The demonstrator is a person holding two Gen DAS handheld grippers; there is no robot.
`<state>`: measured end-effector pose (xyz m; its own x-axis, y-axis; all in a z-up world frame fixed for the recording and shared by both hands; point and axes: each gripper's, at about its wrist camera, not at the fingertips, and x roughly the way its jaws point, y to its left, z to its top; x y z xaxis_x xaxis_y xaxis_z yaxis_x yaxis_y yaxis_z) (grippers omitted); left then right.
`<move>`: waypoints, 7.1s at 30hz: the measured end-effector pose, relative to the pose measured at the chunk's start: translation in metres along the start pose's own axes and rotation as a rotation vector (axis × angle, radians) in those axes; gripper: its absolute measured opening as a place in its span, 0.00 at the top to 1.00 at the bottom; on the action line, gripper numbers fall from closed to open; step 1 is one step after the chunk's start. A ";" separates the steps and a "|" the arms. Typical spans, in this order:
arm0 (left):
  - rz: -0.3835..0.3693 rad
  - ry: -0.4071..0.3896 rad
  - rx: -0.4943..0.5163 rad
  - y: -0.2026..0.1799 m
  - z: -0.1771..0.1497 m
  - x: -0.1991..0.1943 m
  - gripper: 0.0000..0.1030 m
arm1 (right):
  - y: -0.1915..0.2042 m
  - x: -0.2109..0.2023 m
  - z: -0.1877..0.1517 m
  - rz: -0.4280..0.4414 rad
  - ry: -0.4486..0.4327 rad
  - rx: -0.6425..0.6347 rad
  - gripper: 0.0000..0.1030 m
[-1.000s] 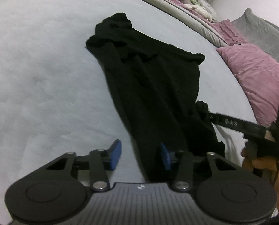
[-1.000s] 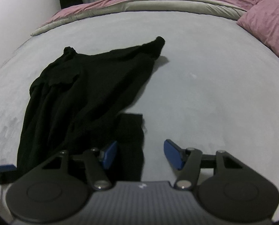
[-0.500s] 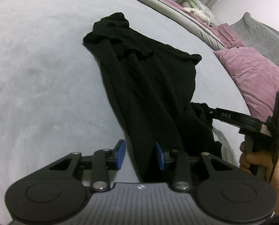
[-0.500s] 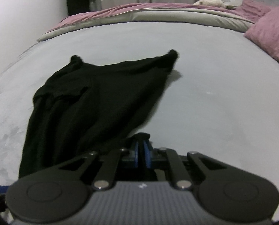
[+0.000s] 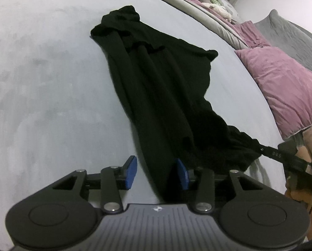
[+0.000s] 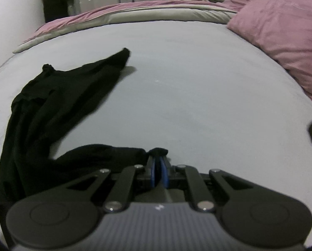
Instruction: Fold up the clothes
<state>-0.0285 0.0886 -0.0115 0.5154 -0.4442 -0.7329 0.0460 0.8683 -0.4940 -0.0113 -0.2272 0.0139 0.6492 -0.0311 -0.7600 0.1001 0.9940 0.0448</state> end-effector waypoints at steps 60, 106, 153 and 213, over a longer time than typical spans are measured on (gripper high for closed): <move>0.068 -0.032 -0.002 0.028 -0.073 -0.125 0.98 | -0.021 -0.129 -0.108 0.092 0.084 0.090 0.93; 0.063 0.096 0.004 0.058 -0.081 -0.132 0.56 | -0.022 -0.141 -0.130 0.143 0.181 0.115 0.55; 0.139 -0.154 0.076 0.061 0.102 0.016 0.54 | 0.146 0.019 0.038 0.402 0.105 -0.036 0.50; -0.004 -0.067 0.850 0.035 0.142 0.058 0.51 | 0.146 0.128 0.131 0.640 0.021 0.151 0.67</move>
<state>0.1244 0.1246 -0.0049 0.5616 -0.4573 -0.6896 0.6614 0.7489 0.0421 0.1854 -0.1002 0.0078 0.6008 0.5647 -0.5658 -0.1946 0.7898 0.5816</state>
